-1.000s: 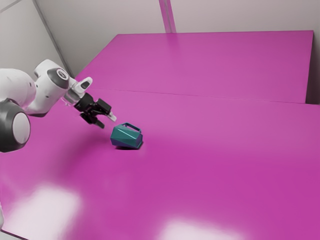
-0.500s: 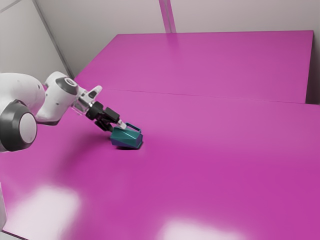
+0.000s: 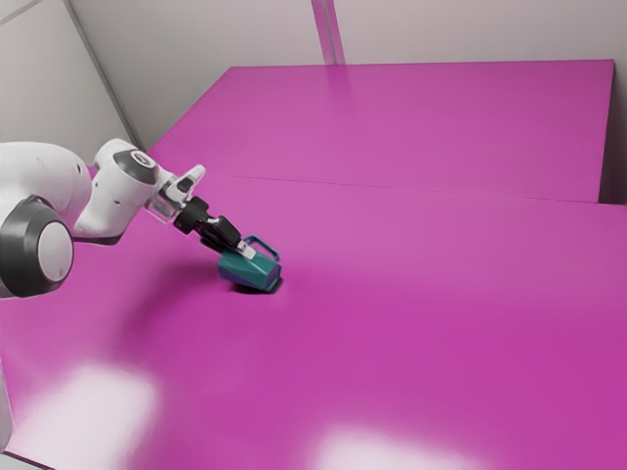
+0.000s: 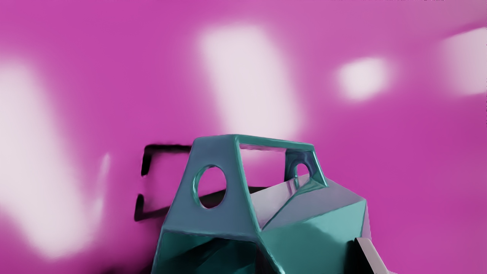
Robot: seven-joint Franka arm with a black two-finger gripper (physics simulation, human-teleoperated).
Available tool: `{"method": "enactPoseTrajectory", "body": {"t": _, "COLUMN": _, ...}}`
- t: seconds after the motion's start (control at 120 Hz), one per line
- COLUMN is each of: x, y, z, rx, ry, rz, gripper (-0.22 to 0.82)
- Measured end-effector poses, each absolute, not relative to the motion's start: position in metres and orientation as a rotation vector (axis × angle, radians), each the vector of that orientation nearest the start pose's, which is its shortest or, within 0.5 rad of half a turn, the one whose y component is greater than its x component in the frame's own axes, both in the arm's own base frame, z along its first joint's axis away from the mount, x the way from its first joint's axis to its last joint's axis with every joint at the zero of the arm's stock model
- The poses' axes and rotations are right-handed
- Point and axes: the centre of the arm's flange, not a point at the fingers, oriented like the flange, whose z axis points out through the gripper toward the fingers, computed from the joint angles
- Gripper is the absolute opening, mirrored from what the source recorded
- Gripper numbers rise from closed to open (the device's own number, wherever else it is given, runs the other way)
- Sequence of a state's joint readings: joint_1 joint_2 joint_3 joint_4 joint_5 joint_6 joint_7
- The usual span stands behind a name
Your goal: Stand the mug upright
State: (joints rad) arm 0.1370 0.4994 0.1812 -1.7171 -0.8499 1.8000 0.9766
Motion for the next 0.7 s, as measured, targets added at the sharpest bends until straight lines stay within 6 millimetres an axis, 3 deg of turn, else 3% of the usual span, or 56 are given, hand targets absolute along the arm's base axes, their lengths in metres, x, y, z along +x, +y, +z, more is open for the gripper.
{"method": "enactPoseTrajectory", "body": {"t": 0.233, "x": 0.631, "y": 0.107, "z": 0.305, "rx": 2.324, "ry": -0.376, "rz": 0.169, "gripper": -0.08}}
{"method": "enactPoseTrajectory", "body": {"t": 0.308, "x": 0.632, "y": 0.096, "z": 0.314, "rx": 2.319, "ry": -0.393, "rz": 0.176, "gripper": -0.13}}
{"method": "enactPoseTrajectory", "body": {"t": 0.7, "x": 0.632, "y": 0.048, "z": 0.371, "rx": 2.403, "ry": -0.548, "rz": 0.164, "gripper": -0.16}}
